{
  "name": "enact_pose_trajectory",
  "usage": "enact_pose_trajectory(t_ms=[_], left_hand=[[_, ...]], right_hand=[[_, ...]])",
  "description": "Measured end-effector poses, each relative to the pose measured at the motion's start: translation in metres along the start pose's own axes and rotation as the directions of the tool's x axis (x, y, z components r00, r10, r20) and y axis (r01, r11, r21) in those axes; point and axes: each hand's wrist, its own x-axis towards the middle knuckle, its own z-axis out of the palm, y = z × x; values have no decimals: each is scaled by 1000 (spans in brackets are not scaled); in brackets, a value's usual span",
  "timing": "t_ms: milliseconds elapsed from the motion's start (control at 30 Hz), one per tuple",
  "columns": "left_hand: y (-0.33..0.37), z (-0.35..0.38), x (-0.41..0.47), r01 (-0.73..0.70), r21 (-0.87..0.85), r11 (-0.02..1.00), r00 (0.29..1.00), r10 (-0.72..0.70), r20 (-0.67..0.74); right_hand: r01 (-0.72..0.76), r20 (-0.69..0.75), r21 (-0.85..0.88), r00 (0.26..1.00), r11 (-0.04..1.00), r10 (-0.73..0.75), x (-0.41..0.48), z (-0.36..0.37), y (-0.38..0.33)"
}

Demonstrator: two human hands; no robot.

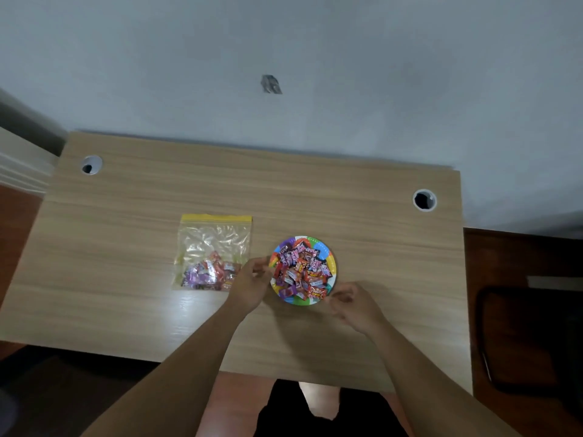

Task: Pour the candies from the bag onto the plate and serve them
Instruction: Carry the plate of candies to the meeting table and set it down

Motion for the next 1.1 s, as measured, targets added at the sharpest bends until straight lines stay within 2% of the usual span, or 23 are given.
enact_pose_trajectory(t_ms=[133, 300, 400, 533, 633, 733, 867, 1100], left_hand=[[-11, 21, 3, 2, 19, 1000, 1000, -3, 15], [-38, 34, 14, -36, 50, 998, 999, 38, -34], [-25, 39, 8, -47, 63, 997, 995, 53, -87], [-10, 42, 2, -98, -42, 994, 992, 94, -88], [-13, 39, -1, -43, 17, 999, 984, 45, -174], [-33, 34, 9, 34, 32, 999, 989, -29, -146], [-29, 33, 1, 99, -53, 994, 986, -105, -132], [-22, 18, -24, 8, -68, 998, 993, -16, -118]], right_hand=[[-5, -57, -1, 998, 1000, 5, 11, 12, 5], [13, -131, -75, 991, 997, -23, 21, 22, 1], [15, -124, -77, 992, 997, -24, 20, 22, -12], [22, -114, -11, 993, 1000, -23, 20, 21, -12], [42, -102, -25, 994, 999, -44, 24, 21, -4], [55, -103, -44, 993, 998, -59, 25, 21, 0], [80, -101, -76, 991, 994, -87, 18, 21, 0], [128, -123, -57, 983, 990, -134, -16, 15, -13]])
